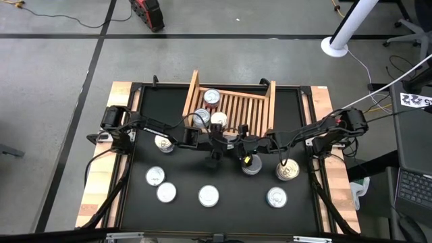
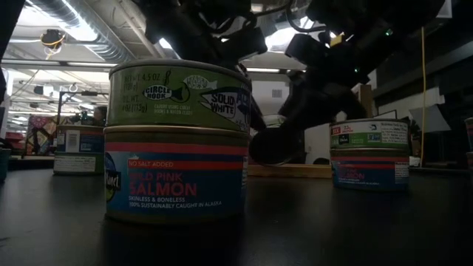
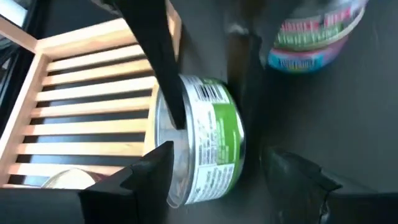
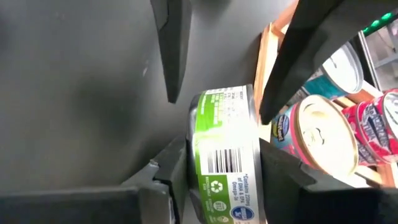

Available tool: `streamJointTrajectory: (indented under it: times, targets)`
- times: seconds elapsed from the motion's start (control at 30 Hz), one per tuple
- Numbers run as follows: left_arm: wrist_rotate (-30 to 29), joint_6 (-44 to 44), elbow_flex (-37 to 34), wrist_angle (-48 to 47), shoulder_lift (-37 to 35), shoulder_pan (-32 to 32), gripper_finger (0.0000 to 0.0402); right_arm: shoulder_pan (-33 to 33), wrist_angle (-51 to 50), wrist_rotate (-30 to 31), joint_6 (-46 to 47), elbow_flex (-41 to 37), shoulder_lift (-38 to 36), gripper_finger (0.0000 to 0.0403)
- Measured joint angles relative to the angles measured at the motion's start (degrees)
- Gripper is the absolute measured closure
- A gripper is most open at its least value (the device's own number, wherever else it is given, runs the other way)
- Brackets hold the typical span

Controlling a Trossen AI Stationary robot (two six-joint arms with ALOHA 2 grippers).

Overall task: Stack canned seafood by type on shelf
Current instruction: Put the green tuna can on the shelf

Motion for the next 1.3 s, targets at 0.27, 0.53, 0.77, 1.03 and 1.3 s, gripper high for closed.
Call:
streamJointTrajectory:
  times: [0.27, 0.53, 0.77, 1.03, 1.3]
  targets:
    - [-3.4, 2.5, 0.0, -0.4, 0.0, 0.0, 0.0167, 0.0, 4.3, 0.1, -0.1, -0.1, 0.1, 0.026]
    - [-8.2, 4.4, 0.0, -0.4, 0.1, -0.4, 0.0195, 0.0, 5.1, 0.7, 0.1, 0.0, 0.1, 0.026]
    - [-9.5, 5.1, -0.1, -0.5, 0.1, -1.5, 0.0269, 0.0, 5.2, 1.8, 0.3, 0.0, 0.0, 0.026]
    - [-9.7, 5.4, -0.1, -0.4, 0.1, -1.9, 0.0269, 0.1, 5.2, 2.0, 0.2, 0.1, -0.1, 0.0253]
    - [-9.3, 5.4, -0.1, 0.2, 0.1, -1.9, 0.0264, 0.1, 5.3, 6.0, -0.2, 0.2, -0.1, 0.0158]
